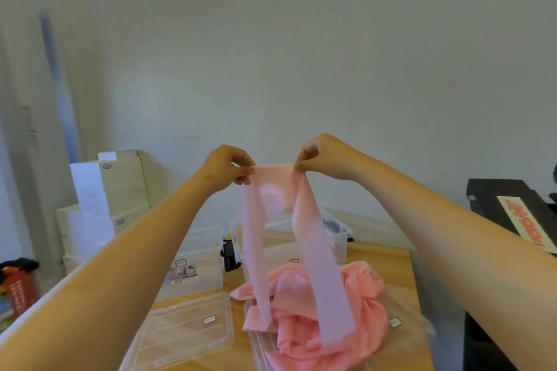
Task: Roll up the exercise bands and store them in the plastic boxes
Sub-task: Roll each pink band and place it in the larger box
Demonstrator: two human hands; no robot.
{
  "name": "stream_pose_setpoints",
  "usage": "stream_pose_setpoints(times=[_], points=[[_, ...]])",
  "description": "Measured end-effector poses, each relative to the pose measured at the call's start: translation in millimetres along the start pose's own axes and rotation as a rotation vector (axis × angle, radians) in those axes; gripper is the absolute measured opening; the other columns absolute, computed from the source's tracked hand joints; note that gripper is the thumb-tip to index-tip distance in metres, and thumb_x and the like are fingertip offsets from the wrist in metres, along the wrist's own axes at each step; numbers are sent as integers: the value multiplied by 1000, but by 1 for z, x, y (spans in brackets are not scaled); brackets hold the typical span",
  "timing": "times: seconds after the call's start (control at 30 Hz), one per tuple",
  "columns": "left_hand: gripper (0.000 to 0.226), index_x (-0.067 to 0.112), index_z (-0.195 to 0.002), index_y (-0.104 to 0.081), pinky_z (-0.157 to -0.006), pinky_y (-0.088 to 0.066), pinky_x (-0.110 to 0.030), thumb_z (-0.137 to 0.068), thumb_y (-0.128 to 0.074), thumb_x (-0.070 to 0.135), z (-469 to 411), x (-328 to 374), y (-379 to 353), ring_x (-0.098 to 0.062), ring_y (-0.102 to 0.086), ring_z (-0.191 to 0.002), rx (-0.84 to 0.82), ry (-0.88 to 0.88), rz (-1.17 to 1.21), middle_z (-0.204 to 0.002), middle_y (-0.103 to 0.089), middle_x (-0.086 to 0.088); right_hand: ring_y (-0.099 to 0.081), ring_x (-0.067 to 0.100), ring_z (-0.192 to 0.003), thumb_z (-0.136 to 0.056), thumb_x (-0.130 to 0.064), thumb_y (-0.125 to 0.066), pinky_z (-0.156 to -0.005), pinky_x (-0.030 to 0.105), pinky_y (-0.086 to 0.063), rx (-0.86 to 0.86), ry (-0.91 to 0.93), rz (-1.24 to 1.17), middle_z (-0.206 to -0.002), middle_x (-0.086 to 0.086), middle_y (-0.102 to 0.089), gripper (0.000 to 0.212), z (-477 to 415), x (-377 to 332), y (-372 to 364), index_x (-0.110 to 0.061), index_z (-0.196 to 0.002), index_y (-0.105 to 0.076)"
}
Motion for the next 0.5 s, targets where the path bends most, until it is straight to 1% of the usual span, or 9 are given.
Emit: stream_pose_setpoints(times=[0.07, 0.1, 0.13, 0.23, 0.27, 0.33, 0.37, 0.43, 0.5], points=[[12, 8, -85, -72, -73, -59, -27, -86, -66, -3, -8, 10, 7, -23, -72, -74, 27, -11, 25, -83, -73, -13, -58, 10, -71, -83, -19, -68, -68, 26, -46, 30, 22, -3, -75, -5, -67, 8, 2, -12, 11, -17, -76, -72], [13, 8, -86, -73, -77, -59, -30, -85, -66, -3, -12, 16, 10, -25, -72, -79, 44, -21, 40, -84, -74, -12, -56, 10, -68, -83, -20, -69, -66, 25, -45, 44, 34, -4, -74, -4, -66, 9, 2, -18, 16, -16, -75, -72], [14, 9, -86, -73, -79, -58, -30, -85, -66, -3, -16, 22, 13, -25, -71, -82, 70, -34, 53, -85, -74, -9, -55, 10, -66, -82, -20, -70, -63, 25, -44, 60, 45, -6, -73, -4, -65, 10, 3, -23, 21, -14, -74, -72], [16, 15, -88, -74, -80, -49, -20, -86, -66, 0, -25, 39, 18, -15, -67, -87, 157, -77, 107, -88, -72, 1, -51, 10, -60, -81, -22, -72, -55, 22, -40, 112, 67, -27, -67, -4, -61, 15, 6, -36, 29, -11, -72, -69], [17, 16, -89, -74, -82, -48, -20, -87, -66, 1, -26, 41, 17, -13, -66, -89, 152, -82, 135, -90, -71, 1, -51, 8, -59, -80, -24, -72, -55, 21, -39, 120, 71, -37, -65, -6, -60, 15, 8, -38, 29, -12, -70, -69], [19, 19, -92, -74, -86, -50, -27, -88, -65, 2, -21, 37, 8, -16, -67, -92, 65, -67, 151, -96, -72, 0, -56, 6, -62, -80, -26, -73, -59, 20, -42, 93, 62, -59, -66, -9, -63, 14, 13, -38, 22, -17, -69, -70], [20, 20, -94, -74, -85, -52, -29, -89, -65, 3, -16, 30, -1, -17, -67, -93, 7, -48, 142, -101, -71, 0, -60, 5, -66, -80, -28, -73, -62, 20, -45, 55, 46, -67, -70, -10, -66, 12, 17, -34, 14, -20, -71, -72], [20, 18, -100, -73, -76, -54, -27, -89, -65, 4, 3, 9, -25, -17, -67, -90, -93, -5, 114, -106, -69, 3, -65, 7, -77, -80, -30, -73, -70, 22, -50, -41, -4, -52, -78, -8, -71, 9, 26, -18, -10, -25, -74, -73], [20, 17, -104, -73, -67, -52, -23, -90, -65, 5, 27, -15, -52, -14, -65, -82, -170, 52, 86, -101, -69, 7, -65, 9, -80, -79, -29, -74, -77, 28, -52, -125, -63, -26, -82, -5, -73, 6, 36, 5, -38, -25, -75, -74]])
Point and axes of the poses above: each hand's wrist, its own z-axis away from the middle knuckle, its own y-axis out of the back of the hand, x = y × z, the point moved 1 cm from there along -z, towards the middle knuckle
